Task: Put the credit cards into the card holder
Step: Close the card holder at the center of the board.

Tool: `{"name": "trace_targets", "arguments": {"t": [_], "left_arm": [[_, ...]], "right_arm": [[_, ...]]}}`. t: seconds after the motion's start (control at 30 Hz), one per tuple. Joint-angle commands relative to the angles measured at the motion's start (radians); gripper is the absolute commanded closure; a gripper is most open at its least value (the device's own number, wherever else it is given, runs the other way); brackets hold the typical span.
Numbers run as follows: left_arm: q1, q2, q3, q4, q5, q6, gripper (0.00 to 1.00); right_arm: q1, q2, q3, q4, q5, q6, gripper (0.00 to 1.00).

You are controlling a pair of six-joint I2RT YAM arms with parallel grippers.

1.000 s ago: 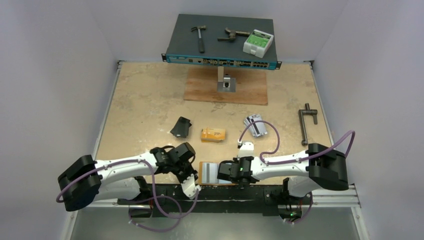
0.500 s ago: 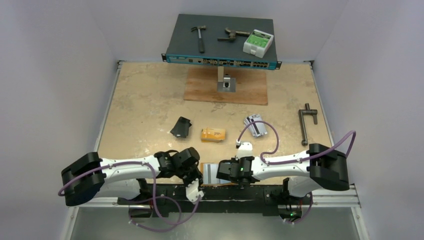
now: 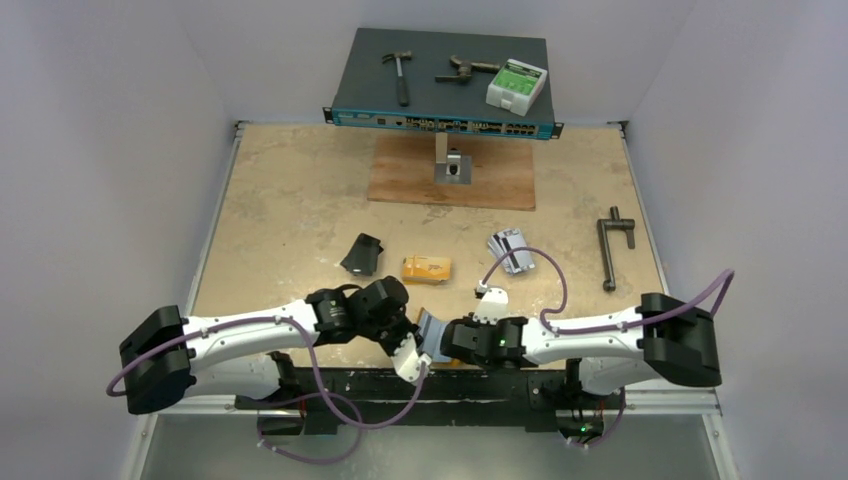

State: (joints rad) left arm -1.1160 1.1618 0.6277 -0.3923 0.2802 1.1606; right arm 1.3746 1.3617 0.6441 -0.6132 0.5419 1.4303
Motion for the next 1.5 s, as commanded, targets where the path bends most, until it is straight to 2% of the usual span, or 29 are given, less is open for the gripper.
{"name": "trace_targets", "arguments": {"t": [0.0,0.13,0.3,0.63,0.87,1.2,1.47], "left_arm": [[-0.01,-0.022,0.036,-0.03,0.041,-0.072,0.95],[-0.01,-0.013,0.046,-0.038,0.069,-0.08,0.95],[-0.01,0.009,0.055,-0.015,0.099,-0.097,0.95],[-0.011,0.049,0.118,-0.032,0.116,-0.107,0.95],[-0.037,0.118,0.173,-0.054,0.137,-0.122,0.95],[-0.153,0.215,0.207,-0.057,0.122,-0.168,0.95],[-0.163,0.25,0.201,-0.019,0.098,-0.181,0.96]], "right_arm": [[0.007,-0.113,-0.085,0.311,-0.086,0.063,1.0],[0.008,-0.172,-0.139,0.427,-0.111,0.088,1.0],[0.007,-0.142,-0.176,0.493,-0.152,0.136,1.0],[0.003,-0.071,-0.198,0.49,-0.154,0.183,1.0],[0.003,-0.134,-0.245,0.49,-0.131,0.25,1.0],[0.003,-0.206,-0.266,0.43,-0.109,0.291,1.0],[0.003,-0.218,-0.257,0.405,-0.076,0.293,1.0]]}}
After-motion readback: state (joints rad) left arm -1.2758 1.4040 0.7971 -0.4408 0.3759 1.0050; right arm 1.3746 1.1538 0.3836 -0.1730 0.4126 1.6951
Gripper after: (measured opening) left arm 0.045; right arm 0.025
